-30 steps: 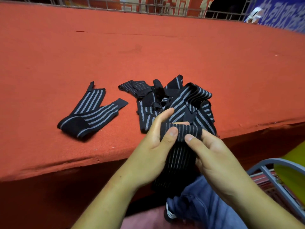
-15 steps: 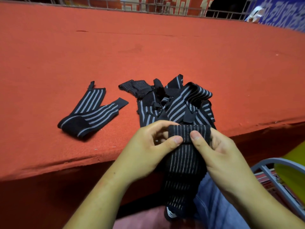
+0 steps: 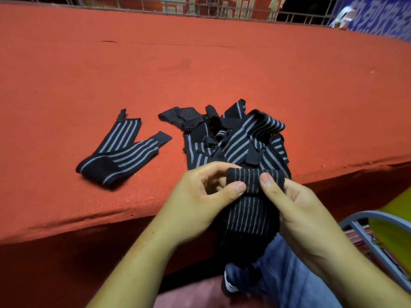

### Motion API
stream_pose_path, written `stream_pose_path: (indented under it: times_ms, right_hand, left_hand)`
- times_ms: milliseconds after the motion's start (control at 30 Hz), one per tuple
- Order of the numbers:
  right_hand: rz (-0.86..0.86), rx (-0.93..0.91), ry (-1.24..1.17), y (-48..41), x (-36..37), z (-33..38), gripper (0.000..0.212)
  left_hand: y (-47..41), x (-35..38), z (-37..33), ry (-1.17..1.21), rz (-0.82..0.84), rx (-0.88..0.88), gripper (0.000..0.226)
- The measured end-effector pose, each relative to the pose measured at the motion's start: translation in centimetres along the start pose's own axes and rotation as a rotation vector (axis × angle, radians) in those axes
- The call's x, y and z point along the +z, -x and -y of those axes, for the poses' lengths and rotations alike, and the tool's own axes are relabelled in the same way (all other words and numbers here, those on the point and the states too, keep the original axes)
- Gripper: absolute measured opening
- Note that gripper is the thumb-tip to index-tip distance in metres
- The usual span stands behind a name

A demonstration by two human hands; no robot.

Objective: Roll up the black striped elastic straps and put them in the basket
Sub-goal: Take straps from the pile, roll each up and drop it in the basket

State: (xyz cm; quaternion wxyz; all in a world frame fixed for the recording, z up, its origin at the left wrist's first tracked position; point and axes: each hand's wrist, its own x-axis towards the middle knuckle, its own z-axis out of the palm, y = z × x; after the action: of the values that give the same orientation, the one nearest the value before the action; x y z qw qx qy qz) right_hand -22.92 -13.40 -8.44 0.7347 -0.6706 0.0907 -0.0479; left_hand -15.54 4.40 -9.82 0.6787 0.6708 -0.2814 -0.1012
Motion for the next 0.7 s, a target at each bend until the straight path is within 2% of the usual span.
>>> stream_pose_path:
  times_ms: [233, 400, 567, 700]
  right_hand:
    - [0.074, 0.155, -0.066, 0.32, 0.14, 0.39, 0.051]
    - [0.093, 0.181, -0.093, 0.27, 0.25, 0.57, 0.065]
    - [0.132, 0.163, -0.147, 0.23, 0.31, 0.87, 0.06]
    - [0.114, 0.136, -0.138, 0.01, 0.1, 0.37, 0.049]
  left_hand:
    - [-0.14, -0.21, 0.02, -0.016, -0.045, 0.048, 0.025]
    - [-0.17, -0.14, -0.27, -0.047, -0.052, 0.058, 0.032]
    - [-0.05, -0.11, -0.47, -0.074, -0.028, 0.056, 0.034]
    - [0.32, 0.15, -0.56, -0.106, 0.081, 0.015, 0.044]
